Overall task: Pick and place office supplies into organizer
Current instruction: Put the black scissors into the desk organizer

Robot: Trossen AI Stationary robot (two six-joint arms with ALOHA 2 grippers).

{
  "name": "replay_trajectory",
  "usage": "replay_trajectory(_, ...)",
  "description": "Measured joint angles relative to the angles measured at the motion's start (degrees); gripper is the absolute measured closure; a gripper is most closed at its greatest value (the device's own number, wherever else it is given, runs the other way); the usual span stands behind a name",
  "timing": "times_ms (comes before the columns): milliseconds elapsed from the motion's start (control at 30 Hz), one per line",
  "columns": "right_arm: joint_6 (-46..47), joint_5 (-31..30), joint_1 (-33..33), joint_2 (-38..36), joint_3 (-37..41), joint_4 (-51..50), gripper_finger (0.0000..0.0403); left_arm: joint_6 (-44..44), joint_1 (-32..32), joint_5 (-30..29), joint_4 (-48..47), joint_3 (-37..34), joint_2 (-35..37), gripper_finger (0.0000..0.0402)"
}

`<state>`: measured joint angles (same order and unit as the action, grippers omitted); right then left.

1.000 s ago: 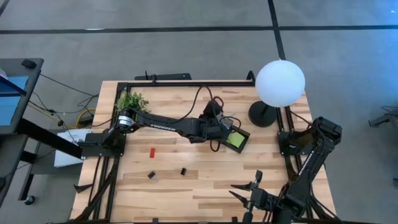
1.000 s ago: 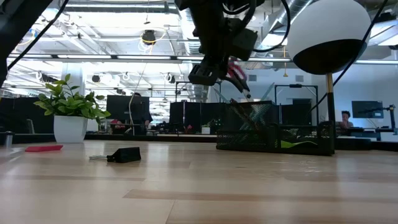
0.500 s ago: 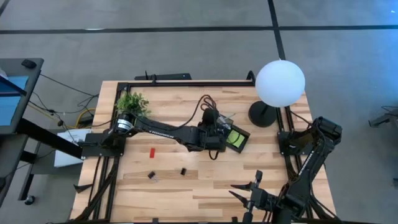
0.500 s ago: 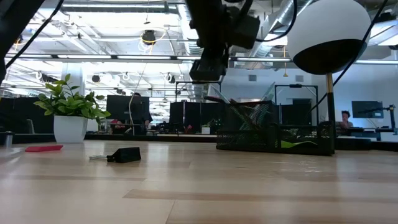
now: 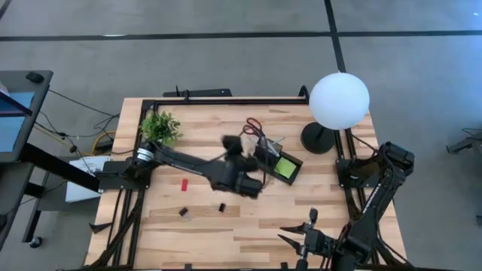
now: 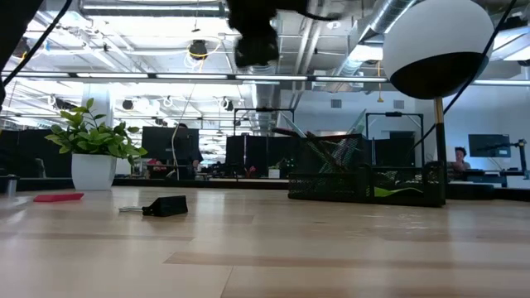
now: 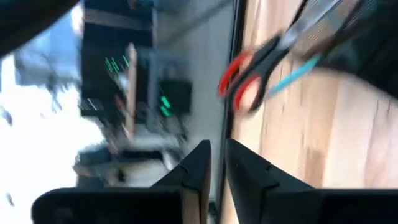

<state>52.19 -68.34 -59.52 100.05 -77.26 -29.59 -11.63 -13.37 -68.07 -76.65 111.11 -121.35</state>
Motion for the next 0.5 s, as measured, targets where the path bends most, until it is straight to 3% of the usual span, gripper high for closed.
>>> replay_trajectory(67,0.03,-0.15,-0.07,0.74,0.03,-0.09,0.0315,-11.36,1.38,2.34,-11.86,4.14,1.09,0.0368)
replay_trajectory(133,0.07,-0.28,-0.17,1.73,0.04,0.72,0.0315,-17.40,3.58,1.79,-13.26,6.12,3.79,0.0375)
replay_trajectory(300,3.18,0.22,-0.05,3.04,0.03,1.40,0.0315,-10.16,10.78,11.52,-2.14,6.01,15.33,0.0381)
replay_trajectory(367,3.77,0.95,0.00,3.33,0.05,1.75,0.0315,-7.79,14.43,18.54,0.48,5.77,18.52,0.0381)
replay_trajectory(500,5.17,0.98,-0.36,3.35,0.03,2.30,0.0315,-4.14,22.80,38.49,6.18,5.79,23.18,0.0381)
